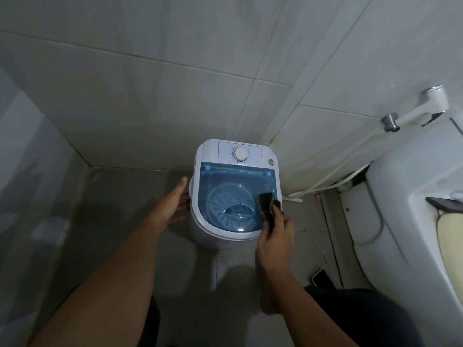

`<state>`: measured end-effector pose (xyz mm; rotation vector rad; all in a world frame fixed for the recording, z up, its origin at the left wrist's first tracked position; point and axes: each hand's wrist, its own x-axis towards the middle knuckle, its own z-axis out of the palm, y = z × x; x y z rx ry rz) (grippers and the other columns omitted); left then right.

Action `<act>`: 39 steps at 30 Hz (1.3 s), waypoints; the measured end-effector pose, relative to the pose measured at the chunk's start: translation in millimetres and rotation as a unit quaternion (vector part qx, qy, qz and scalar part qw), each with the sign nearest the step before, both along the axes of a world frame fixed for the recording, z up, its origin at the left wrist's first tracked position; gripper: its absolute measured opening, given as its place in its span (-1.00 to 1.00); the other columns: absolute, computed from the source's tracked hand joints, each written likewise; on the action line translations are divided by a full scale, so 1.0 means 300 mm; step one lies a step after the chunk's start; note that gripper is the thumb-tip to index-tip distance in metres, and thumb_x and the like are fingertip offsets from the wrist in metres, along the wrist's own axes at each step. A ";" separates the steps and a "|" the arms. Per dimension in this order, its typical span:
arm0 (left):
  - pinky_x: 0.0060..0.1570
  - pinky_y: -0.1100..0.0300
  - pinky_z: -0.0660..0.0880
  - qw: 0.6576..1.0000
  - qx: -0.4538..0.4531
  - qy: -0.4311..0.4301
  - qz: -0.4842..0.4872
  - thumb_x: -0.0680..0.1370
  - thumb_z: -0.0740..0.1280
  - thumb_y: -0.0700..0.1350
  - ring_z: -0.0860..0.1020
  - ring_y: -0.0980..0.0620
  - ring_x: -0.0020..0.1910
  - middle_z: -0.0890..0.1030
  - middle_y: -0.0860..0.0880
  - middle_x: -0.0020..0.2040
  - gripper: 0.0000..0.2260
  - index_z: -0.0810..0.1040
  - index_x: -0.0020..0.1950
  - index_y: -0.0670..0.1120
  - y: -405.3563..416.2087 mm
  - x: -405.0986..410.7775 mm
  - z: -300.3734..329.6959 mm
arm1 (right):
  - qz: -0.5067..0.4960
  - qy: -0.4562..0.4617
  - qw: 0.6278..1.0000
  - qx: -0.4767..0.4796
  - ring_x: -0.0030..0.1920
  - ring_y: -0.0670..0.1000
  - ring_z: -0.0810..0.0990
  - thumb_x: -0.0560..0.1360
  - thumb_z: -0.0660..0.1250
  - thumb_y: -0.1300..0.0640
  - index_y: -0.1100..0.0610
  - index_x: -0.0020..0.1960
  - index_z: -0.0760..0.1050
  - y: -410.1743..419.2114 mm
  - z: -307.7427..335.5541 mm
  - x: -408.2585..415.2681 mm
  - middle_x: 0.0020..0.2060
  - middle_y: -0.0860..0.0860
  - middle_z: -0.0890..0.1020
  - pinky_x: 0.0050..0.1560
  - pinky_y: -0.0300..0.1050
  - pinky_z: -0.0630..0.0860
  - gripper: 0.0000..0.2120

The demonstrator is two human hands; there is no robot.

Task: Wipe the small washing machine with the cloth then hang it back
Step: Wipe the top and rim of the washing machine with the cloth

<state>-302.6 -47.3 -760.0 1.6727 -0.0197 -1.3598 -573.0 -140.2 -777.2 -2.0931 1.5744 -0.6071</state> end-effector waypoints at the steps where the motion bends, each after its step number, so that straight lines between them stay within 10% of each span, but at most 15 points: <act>1: 0.31 -0.10 0.49 1.000 0.000 0.001 -0.001 0.42 0.25 0.49 0.66 0.03 0.13 0.72 0.04 0.11 -0.38 0.67 0.18 0.05 0.000 0.000 0.003 | -0.027 0.021 0.999 -0.002 0.18 0.19 0.48 0.58 0.28 0.12 -0.02 0.47 0.31 0.006 -0.011 -0.016 0.20 0.14 0.44 0.17 0.21 0.50 -0.53; 7: 0.29 -0.10 0.51 1.000 -0.002 0.000 -0.009 0.39 0.25 0.51 0.67 0.04 0.12 0.73 0.05 0.10 -0.37 0.67 0.18 0.07 0.006 0.000 0.006 | 0.004 0.075 0.997 -0.021 0.18 0.21 0.46 0.51 0.30 0.17 0.03 0.45 0.39 0.195 -0.051 0.054 0.27 0.18 0.47 0.12 0.19 0.46 -0.50; 13: 0.25 -0.07 0.52 1.000 -0.001 -0.004 -0.016 0.40 0.24 0.51 0.66 0.04 0.13 0.73 0.05 0.09 -0.40 0.68 0.12 0.09 0.003 0.004 0.010 | 0.242 0.075 0.967 -0.036 0.24 0.08 0.43 0.52 0.27 0.12 -0.10 0.50 0.31 0.284 -0.010 0.145 0.30 0.03 0.44 0.16 0.03 0.41 -0.44; 21: 0.32 -0.09 0.46 1.000 -0.011 -0.005 -0.018 0.52 0.19 0.42 0.62 0.07 0.11 0.69 0.05 0.09 -0.54 0.62 0.05 0.10 -0.002 -0.006 0.023 | -0.160 -0.073 0.982 0.073 0.17 0.24 0.53 0.61 0.24 0.14 0.00 0.52 0.31 -0.026 -0.010 -0.014 0.20 0.15 0.43 0.27 0.16 0.46 -0.51; 28: 0.32 -0.09 0.45 1.000 -0.009 -0.004 -0.014 0.51 0.19 0.43 0.63 0.07 0.13 0.70 0.06 0.10 -0.54 0.63 0.07 0.12 -0.001 -0.010 0.022 | -0.255 -0.186 0.932 0.180 0.33 0.15 0.48 0.61 0.26 0.24 0.24 0.51 0.32 0.122 -0.084 0.023 0.33 0.21 0.50 0.36 -0.06 0.31 -0.53; 32: 0.33 -0.11 0.46 1.000 -0.006 -0.004 -0.008 0.51 0.20 0.43 0.63 0.05 0.12 0.70 0.02 0.12 -0.52 0.64 0.10 0.09 -0.006 -0.008 0.017 | -0.206 -0.152 0.924 0.285 0.19 0.03 0.59 0.54 0.36 -0.16 0.12 0.36 0.48 0.200 -0.183 -0.032 0.16 -0.04 0.63 0.31 0.17 0.49 -0.50; 35: 0.31 -0.10 0.47 1.000 -0.004 -0.002 -0.009 0.51 0.21 0.43 0.64 0.04 0.12 0.71 0.01 0.12 -0.50 0.65 0.11 0.07 -0.005 -0.008 0.020 | -0.208 -0.224 0.926 0.221 0.33 0.13 0.51 0.60 0.32 0.23 0.18 0.47 0.38 0.279 -0.044 0.019 0.32 0.11 0.52 0.38 0.21 0.42 -0.55; 39: 0.27 -0.07 0.48 1.000 -0.011 0.001 -0.017 0.50 0.18 0.45 0.63 0.07 0.12 0.70 0.04 0.12 -0.49 0.64 0.11 0.09 0.003 -0.004 0.029 | -0.146 -0.225 0.957 0.115 0.23 0.04 0.56 0.59 0.31 0.13 -0.05 0.50 0.36 0.171 0.074 0.055 0.22 -0.01 0.51 0.27 0.12 0.53 -0.52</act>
